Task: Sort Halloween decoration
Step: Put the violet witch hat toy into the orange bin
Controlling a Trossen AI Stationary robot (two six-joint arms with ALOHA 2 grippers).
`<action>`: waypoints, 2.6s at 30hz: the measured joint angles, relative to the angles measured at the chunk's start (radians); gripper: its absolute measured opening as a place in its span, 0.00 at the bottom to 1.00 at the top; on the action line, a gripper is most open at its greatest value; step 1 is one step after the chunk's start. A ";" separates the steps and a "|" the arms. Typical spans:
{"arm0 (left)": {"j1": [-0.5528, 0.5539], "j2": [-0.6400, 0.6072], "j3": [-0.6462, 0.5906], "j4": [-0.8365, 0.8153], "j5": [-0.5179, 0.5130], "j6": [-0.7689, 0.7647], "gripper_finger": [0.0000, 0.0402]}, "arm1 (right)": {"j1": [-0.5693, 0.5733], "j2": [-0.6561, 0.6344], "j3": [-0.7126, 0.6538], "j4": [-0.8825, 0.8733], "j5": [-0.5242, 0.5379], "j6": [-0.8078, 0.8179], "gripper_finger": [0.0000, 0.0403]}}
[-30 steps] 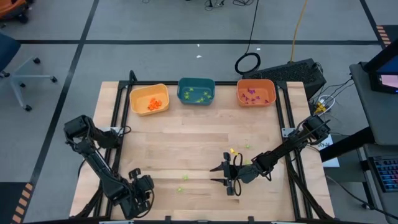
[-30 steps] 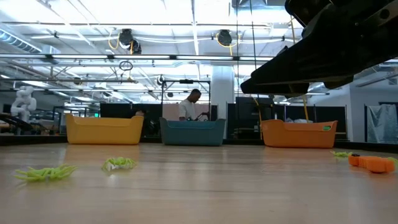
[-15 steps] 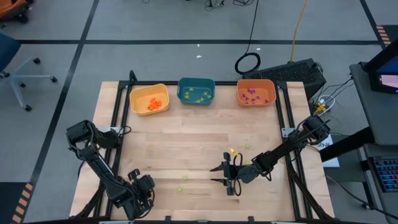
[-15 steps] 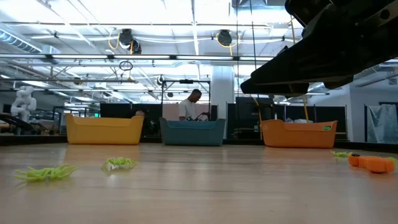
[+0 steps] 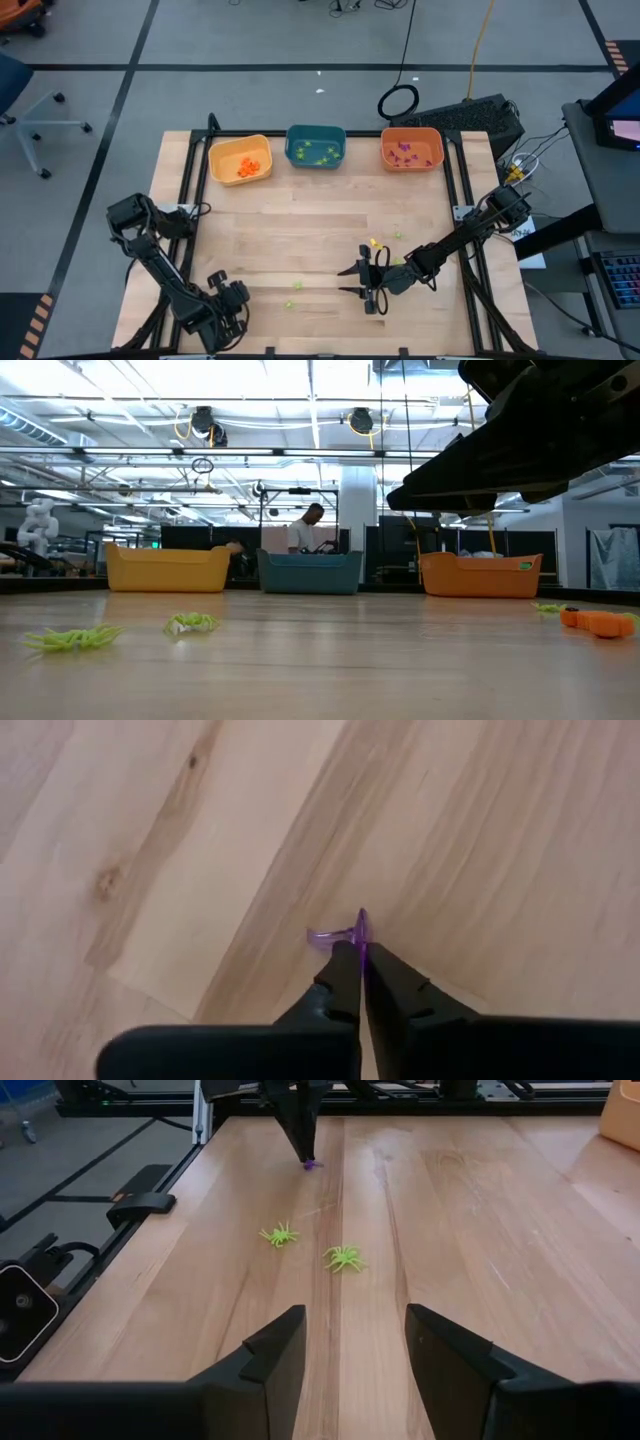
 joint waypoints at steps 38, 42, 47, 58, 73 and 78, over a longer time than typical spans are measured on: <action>0.175 0.001 0.043 0.436 -0.232 0.802 0.00 | 0.002 0.214 0.191 0.071 -0.078 -0.410 0.39; 0.215 0.001 0.043 0.558 -0.178 0.922 0.00 | 0.001 0.273 0.294 0.035 0.004 -0.559 0.42; 0.257 0.000 0.043 0.655 -0.099 1.012 0.00 | -0.003 0.314 0.405 -0.081 0.033 -0.652 0.47; 0.330 0.000 0.043 0.667 -0.018 1.022 0.00 | -0.014 0.326 0.502 -0.219 0.025 -0.648 0.36; 0.361 0.000 0.043 0.666 0.023 1.022 0.00 | -0.015 0.326 0.503 -0.226 -0.030 -0.648 0.12; 0.361 0.000 0.043 0.666 0.027 1.015 0.00 | -0.015 0.326 0.503 -0.228 -0.031 -0.648 0.05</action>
